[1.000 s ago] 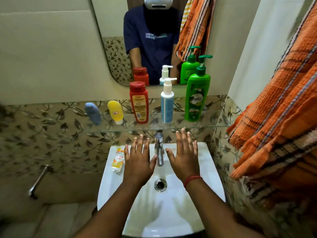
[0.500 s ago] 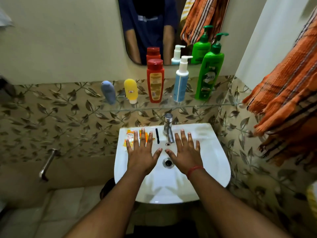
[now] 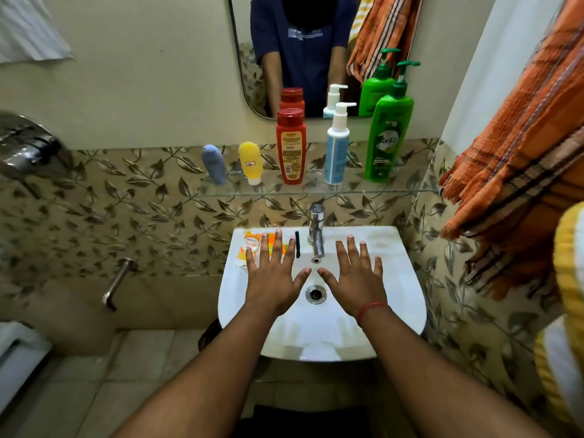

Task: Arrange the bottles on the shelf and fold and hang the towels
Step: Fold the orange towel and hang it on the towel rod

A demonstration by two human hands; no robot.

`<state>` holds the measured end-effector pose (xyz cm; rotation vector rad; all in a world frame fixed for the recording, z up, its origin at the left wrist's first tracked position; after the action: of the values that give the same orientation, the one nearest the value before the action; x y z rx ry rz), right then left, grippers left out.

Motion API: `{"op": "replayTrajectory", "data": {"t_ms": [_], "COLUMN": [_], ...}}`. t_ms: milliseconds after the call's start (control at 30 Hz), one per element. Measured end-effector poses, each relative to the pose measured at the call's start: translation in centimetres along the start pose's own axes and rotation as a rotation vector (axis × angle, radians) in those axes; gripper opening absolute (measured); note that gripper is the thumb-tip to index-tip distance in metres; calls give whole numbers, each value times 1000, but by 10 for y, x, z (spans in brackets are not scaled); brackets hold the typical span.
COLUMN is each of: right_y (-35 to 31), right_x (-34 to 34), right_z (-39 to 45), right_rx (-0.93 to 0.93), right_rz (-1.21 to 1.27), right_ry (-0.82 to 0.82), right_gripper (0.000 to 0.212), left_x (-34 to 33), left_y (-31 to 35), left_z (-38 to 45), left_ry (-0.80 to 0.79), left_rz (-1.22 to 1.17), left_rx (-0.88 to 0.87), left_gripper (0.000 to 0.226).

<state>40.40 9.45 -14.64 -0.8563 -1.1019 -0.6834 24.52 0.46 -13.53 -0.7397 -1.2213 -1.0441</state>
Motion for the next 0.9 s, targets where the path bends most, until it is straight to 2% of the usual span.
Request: {"op": "replayTrajectory", "data": {"t_ms": [300,467,600,733,833,900], "right_y": [23,22,21,12,-5,-20], "right_x": [-7,20,64,126,189,237], "right_z": [-33,-33,-19,-4,2,-1], "right_rx": [-14,-47,-149,-201,-178,-149], "right_rz": [39,71,164,298,466,524], "right_ry": [-60,8,122,324,518,655], "right_gripper": [81,79,77,78,91,92], "left_x": [-7,5,36,87,133,167], "left_y": [22,35,53,76,92,111], "left_z": [-31,-26,1,31,52,61], "left_ry": [-38,-31,36,163,229,228], "left_rz": [3,-65,-333,-590,-902,-1136], "left_rx": [27,38,157,96,63,25], "left_gripper": [77,81,72,72,82,89]}}
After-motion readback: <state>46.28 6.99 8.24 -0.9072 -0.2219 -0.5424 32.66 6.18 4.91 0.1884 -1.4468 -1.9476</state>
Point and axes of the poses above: each hand's wrist, its own z-axis towards the middle knuckle, its own x-axis out of the back of the hand, y = z × x, the point moved 9 cm from there along z, towards the middle knuckle, and after that the axes turned 8 degrees about y, right-handed, at the moved point
